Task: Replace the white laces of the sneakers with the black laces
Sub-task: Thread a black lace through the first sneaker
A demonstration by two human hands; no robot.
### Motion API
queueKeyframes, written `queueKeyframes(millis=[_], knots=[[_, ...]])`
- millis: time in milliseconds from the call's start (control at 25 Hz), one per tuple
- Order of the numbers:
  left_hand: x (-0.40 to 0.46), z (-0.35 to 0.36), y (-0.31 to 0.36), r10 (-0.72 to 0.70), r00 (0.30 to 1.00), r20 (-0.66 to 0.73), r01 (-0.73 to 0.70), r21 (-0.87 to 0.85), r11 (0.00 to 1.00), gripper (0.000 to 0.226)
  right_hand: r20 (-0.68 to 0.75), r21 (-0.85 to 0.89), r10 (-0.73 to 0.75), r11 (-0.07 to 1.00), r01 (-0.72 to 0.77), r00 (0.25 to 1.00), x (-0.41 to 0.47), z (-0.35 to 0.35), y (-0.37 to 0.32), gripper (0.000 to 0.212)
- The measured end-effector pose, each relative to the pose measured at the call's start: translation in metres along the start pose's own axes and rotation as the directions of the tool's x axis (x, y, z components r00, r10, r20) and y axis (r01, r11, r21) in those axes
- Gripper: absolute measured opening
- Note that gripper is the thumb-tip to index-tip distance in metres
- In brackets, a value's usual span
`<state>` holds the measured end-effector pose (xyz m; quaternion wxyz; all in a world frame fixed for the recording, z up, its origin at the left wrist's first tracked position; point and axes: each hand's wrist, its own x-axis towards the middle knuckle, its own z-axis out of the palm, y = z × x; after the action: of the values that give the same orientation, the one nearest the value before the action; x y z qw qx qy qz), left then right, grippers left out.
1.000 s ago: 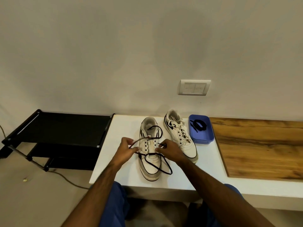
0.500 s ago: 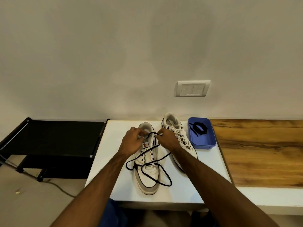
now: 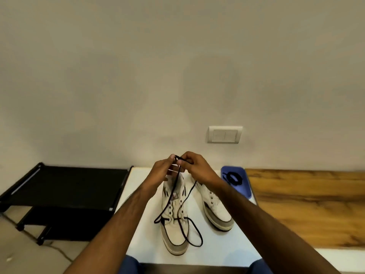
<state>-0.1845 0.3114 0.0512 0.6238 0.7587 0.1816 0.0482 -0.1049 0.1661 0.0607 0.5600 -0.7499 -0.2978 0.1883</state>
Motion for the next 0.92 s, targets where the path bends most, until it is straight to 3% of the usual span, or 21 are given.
queueKeyframes(millis=[240, 480, 600, 760, 920], knots=[[-0.04, -0.031, 0.11, 0.27, 0.955, -0.125, -0.296, -0.297, 0.908, 0.022, -0.027, -0.025, -0.149, 0.989, 0.148, 0.988, -0.025, -0.012, -0.122, 0.01], [-0.095, -0.058, 0.196, 0.433, 0.867, -0.247, -0.496, -0.336, 0.801, 0.023, -0.014, -0.106, -0.312, 0.945, 0.309, 0.95, -0.051, -0.013, -0.209, 0.01], [-0.115, -0.069, 0.224, 0.524, 0.809, -0.265, -0.581, -0.236, 0.779, 0.026, -0.038, -0.06, -0.328, 0.944, 0.325, 0.944, -0.06, -0.016, -0.237, 0.023], [-0.132, -0.063, 0.224, 0.553, 0.784, -0.281, -0.6, -0.116, 0.792, 0.021, -0.015, 0.048, -0.345, 0.937, 0.345, 0.938, -0.069, -0.02, -0.26, 0.026], [-0.135, -0.061, 0.168, 0.399, 0.863, -0.31, -0.449, -0.109, 0.887, 0.019, 0.008, 0.129, -0.26, 0.958, 0.257, 0.966, -0.074, -0.021, -0.253, 0.033]])
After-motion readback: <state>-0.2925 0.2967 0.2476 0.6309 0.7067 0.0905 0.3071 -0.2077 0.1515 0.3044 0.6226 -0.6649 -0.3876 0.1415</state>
